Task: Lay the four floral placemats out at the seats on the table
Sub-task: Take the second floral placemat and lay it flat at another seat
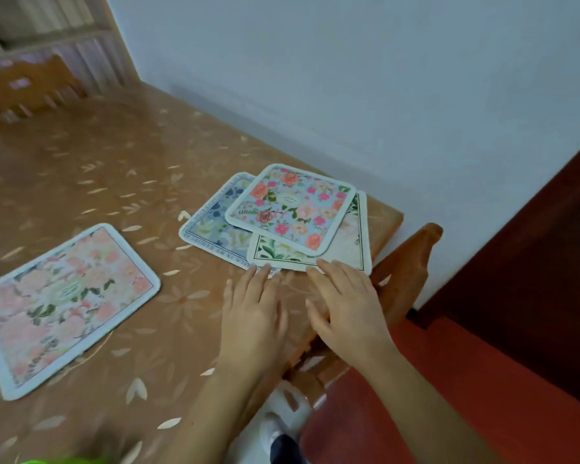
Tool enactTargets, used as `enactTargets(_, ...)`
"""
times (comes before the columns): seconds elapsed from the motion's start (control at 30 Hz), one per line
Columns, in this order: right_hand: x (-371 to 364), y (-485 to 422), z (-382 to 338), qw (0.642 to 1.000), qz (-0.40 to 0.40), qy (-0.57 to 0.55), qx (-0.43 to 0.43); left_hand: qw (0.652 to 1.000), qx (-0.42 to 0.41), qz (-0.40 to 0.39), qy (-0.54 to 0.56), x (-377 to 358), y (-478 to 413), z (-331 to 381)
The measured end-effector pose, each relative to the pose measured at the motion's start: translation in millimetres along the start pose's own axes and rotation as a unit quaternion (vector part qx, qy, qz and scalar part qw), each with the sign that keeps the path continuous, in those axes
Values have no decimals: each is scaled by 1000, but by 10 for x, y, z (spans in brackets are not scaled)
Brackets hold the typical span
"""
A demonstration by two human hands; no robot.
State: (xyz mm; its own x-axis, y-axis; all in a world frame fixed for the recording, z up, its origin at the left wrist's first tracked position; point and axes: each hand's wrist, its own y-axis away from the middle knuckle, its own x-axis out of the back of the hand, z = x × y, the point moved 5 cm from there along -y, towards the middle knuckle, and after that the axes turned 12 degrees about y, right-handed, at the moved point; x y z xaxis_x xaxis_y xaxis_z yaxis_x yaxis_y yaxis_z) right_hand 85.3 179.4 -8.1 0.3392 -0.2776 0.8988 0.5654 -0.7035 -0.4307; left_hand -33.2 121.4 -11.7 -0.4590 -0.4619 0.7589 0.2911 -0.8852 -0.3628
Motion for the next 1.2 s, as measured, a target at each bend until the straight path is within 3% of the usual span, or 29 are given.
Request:
enactTargets(0.33, -813, -1022, 58, 999, -8, 35, 17, 999, -30, -1, -24, -327, -927, -870)
enactTargets(0.63, -1601, -1462, 304, 996, -85, 19, 6, 999, -36, -14, -8, -729, -1378, -1337)
enactTargets(1.2, -2483, -1522, 580, 989, -143, -36, -21, 992, -10, -118, 32, -1675, -1747, -1890)
